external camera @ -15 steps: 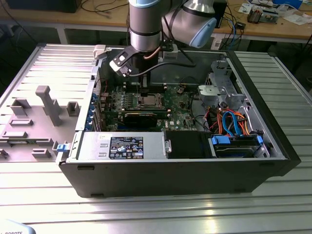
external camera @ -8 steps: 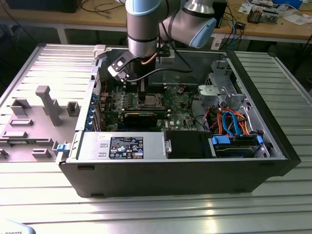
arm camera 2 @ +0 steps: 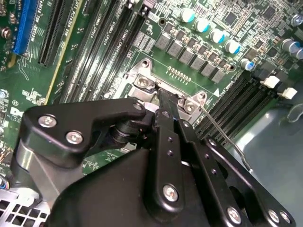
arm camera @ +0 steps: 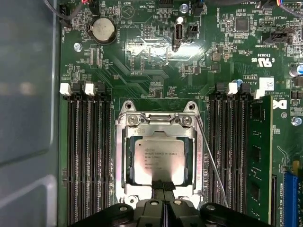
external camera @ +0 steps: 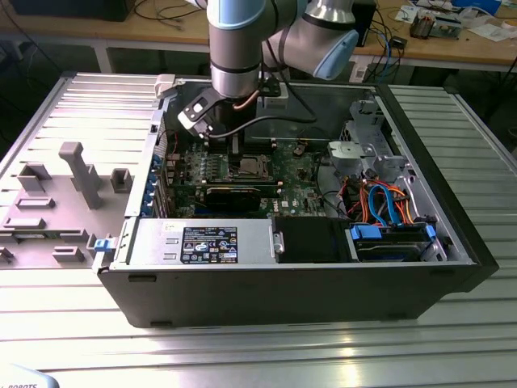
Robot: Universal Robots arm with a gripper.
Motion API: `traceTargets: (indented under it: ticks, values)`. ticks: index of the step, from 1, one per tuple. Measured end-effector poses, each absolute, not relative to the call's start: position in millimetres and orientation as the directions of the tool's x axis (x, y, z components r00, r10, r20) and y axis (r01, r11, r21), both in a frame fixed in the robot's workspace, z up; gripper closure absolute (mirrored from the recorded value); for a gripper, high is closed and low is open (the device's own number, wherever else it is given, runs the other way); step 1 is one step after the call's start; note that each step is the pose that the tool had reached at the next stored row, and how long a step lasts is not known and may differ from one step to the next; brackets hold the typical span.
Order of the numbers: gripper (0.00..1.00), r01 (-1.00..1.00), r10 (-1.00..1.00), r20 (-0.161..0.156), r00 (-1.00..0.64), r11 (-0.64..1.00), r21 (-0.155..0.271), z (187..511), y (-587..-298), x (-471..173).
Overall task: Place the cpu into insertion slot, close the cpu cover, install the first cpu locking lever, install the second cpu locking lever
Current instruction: 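Close the cpu cover, then install the first cpu locking lever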
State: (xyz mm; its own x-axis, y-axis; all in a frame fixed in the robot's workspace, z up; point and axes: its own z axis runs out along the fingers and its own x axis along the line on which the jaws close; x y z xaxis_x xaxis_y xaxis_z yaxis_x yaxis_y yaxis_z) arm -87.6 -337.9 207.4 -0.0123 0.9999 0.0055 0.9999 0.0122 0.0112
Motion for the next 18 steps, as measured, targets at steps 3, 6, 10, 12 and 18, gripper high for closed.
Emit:
traceTargets:
  ticks: [3, 6, 10, 12, 18]
  values:
    - [0.89, 1.0, 1.0, 0.005, -0.013, 0.013, 0.011, 212.4, -337.9, -87.5]
    - [0.89, 1.0, 1.0, 0.005, -0.012, 0.012, 0.009, 212.5, -337.9, -77.2]
    - [0.89, 1.0, 1.0, 0.005, -0.013, 0.013, 0.003, 212.3, -337.8, -60.6]
    - [0.89, 1.0, 1.0, 0.005, -0.012, 0.012, 0.001, 212.1, -337.8, -54.5]
    - [0.89, 1.0, 1.0, 0.005, -0.012, 0.012, 0.001, 212.1, -337.8, -53.8]
